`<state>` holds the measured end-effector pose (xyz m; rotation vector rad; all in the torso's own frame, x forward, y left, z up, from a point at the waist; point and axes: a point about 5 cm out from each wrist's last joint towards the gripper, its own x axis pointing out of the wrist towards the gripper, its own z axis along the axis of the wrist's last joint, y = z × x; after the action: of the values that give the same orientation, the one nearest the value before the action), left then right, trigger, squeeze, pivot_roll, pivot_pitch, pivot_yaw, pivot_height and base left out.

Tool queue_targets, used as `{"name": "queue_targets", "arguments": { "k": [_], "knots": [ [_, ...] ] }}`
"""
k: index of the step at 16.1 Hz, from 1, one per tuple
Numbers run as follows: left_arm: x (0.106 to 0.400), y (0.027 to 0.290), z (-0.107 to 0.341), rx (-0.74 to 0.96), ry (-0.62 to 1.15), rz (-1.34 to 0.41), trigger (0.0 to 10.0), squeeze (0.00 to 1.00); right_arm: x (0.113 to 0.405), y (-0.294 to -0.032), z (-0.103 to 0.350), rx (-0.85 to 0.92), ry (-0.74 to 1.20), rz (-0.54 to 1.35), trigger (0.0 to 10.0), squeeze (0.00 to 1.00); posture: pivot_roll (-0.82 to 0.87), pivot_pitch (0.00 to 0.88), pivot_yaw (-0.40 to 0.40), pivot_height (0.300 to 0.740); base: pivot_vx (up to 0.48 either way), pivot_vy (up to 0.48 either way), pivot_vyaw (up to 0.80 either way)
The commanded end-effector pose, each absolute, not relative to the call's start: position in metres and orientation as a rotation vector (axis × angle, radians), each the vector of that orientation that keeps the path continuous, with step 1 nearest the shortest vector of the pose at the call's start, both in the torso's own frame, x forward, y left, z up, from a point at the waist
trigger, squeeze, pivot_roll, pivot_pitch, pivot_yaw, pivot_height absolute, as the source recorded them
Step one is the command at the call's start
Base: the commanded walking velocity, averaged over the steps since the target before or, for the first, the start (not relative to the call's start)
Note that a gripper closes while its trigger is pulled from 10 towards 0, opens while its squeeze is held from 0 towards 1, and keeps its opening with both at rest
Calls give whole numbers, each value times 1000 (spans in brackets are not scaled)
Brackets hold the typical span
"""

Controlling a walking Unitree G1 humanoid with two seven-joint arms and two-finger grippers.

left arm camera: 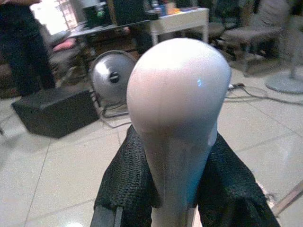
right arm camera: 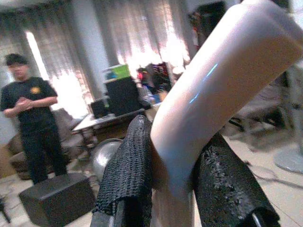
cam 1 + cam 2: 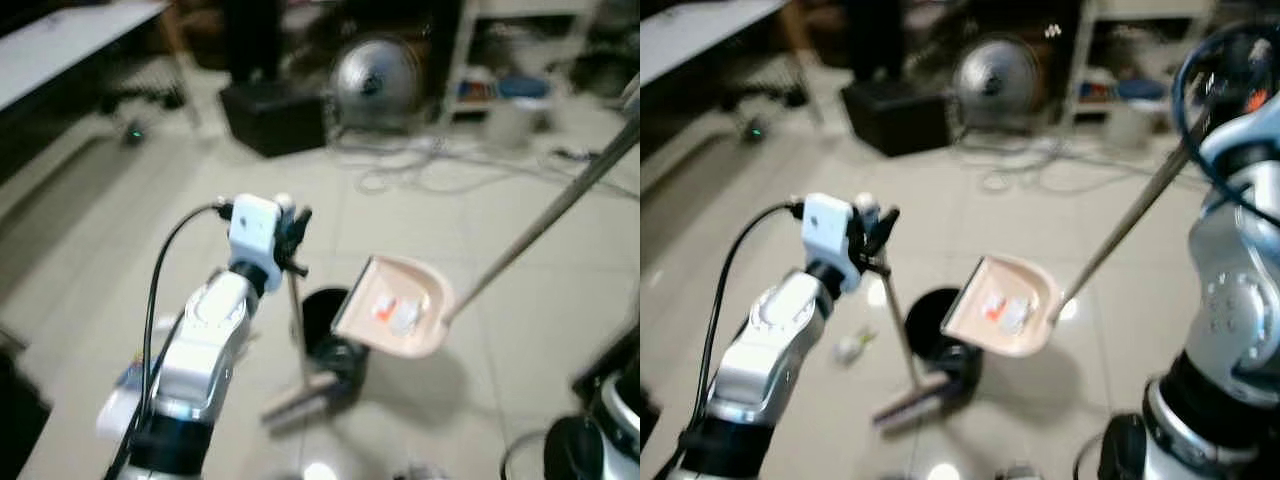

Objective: Sweep floor

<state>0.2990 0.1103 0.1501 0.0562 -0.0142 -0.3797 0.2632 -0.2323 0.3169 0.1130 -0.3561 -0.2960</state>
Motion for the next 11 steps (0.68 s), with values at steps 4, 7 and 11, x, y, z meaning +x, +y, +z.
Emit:
{"name": "queue_targets", "arguments": {
  "k": [4, 7, 11],
  "knots": [
    [302, 126, 158, 108, -36, -318, 10000, 0, 263, -224, 320, 120, -369, -260, 10000, 0, -122, 16, 95, 740, 0, 0, 0],
    [303, 128, 161, 105, -62, -317, 10000, 0, 263, -222, 318, 119, -359, -246, 10000, 0, -121, 20, 95, 740, 0, 0, 0],
    [302, 127, 161, 104, -61, -304, 10000, 0, 266, -213, 321, 120, -373, -149, 10000, 0, -121, 19, 78, 740, 212, 0, 0]
  ]
}}
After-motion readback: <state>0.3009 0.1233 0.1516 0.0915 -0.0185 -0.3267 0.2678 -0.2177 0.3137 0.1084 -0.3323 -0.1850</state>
